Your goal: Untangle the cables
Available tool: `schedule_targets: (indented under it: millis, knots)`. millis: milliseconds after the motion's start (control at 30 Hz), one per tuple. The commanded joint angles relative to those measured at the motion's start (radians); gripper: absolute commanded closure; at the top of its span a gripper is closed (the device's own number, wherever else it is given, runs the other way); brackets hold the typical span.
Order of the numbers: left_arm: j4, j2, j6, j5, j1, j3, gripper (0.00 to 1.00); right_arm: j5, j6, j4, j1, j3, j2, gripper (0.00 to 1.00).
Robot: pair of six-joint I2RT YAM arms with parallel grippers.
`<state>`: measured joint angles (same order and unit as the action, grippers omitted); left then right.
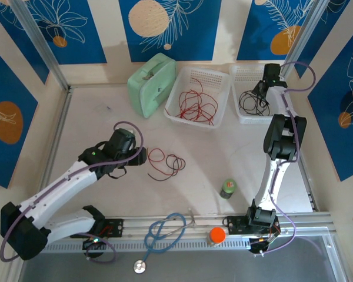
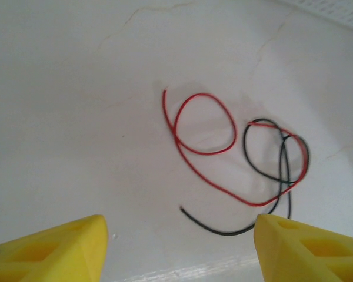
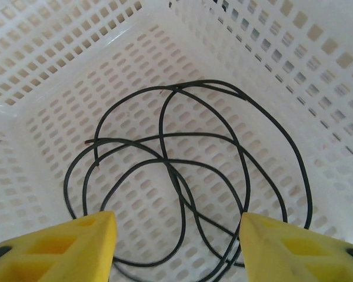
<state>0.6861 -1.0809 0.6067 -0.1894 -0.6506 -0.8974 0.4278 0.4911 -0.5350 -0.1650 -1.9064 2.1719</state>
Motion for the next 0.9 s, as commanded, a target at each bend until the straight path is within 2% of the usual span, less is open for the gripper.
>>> schedule_targets:
  millis: [0, 200, 400, 633, 867]
  knots:
    - [0.052, -0.041, 0.021, -0.045, -0.002, -0.017, 0.33, -0.031, -0.015, 0.050, 0.000, 0.074, -0.132, 0.39]
    - [0.036, -0.167, 0.013, -0.026, 0.011, -0.045, 0.33, -0.017, -0.059, 0.142, 0.053, 0.301, -0.374, 0.41]
    - [-0.021, -0.300, -0.010, 0.002, 0.025, -0.077, 0.34, -0.020, -0.105, 0.158, 0.169, 0.518, -0.606, 0.45]
    - [-0.082, -0.448, -0.035, 0.028, 0.050, -0.125, 0.39, 0.024, -0.089, 0.119, 0.410, 0.713, -0.811, 0.45]
    - [-0.156, -0.581, -0.035, 0.038, 0.057, -0.143, 0.45, 0.075, -0.026, 0.077, 0.617, 0.854, -0.944, 0.46]
